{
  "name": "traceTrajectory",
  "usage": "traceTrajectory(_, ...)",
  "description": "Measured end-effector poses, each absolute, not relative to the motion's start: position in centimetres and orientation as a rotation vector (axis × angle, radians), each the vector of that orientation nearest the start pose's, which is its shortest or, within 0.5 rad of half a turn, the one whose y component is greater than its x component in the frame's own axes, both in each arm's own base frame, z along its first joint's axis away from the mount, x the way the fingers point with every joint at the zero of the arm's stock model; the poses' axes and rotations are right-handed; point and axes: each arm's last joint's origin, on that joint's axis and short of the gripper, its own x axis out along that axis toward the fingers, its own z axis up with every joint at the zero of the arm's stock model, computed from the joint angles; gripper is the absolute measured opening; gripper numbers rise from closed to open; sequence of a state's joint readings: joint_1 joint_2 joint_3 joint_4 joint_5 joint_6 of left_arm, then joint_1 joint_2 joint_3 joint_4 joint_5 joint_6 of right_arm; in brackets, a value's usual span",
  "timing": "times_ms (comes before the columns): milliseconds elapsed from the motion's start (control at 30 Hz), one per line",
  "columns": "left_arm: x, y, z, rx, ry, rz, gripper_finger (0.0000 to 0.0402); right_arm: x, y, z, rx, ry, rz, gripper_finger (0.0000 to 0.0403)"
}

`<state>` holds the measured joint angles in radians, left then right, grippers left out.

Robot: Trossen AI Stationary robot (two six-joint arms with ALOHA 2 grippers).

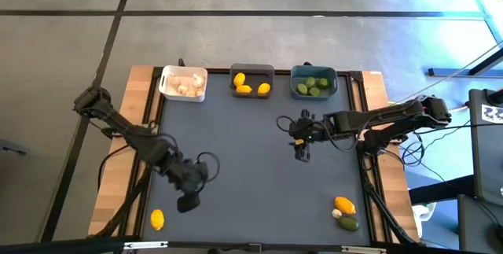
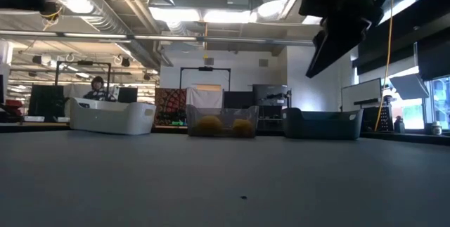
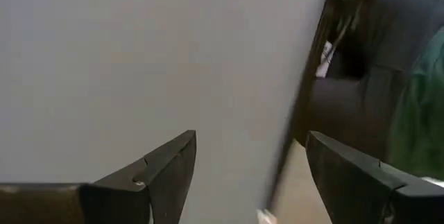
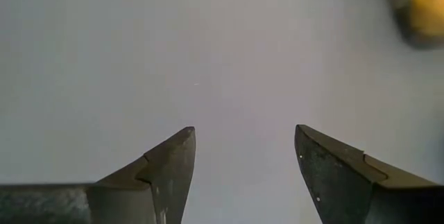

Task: Sort produce into baskets
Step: Put the lemon into the black bin

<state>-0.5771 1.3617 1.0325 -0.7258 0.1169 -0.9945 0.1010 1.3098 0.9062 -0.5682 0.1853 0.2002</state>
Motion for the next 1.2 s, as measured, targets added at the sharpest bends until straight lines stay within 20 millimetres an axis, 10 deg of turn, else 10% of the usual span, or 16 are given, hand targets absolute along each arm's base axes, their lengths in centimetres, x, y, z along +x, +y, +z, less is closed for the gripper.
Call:
traceTrajectory(467, 16.3, -20.4, 23.2, -1.232, 1.631, 0.691, 0.026, 25.3, 1.8, 23.8, -0.031, 0.955, -0.213, 0.0246)
traceTrajectory(1200, 16.3, -24.3, 15.9, -1.009, 1.822, 0.891, 0.0258, 25.4, 1.8, 23.8, 0.0, 0.952, -0.214, 0.0246)
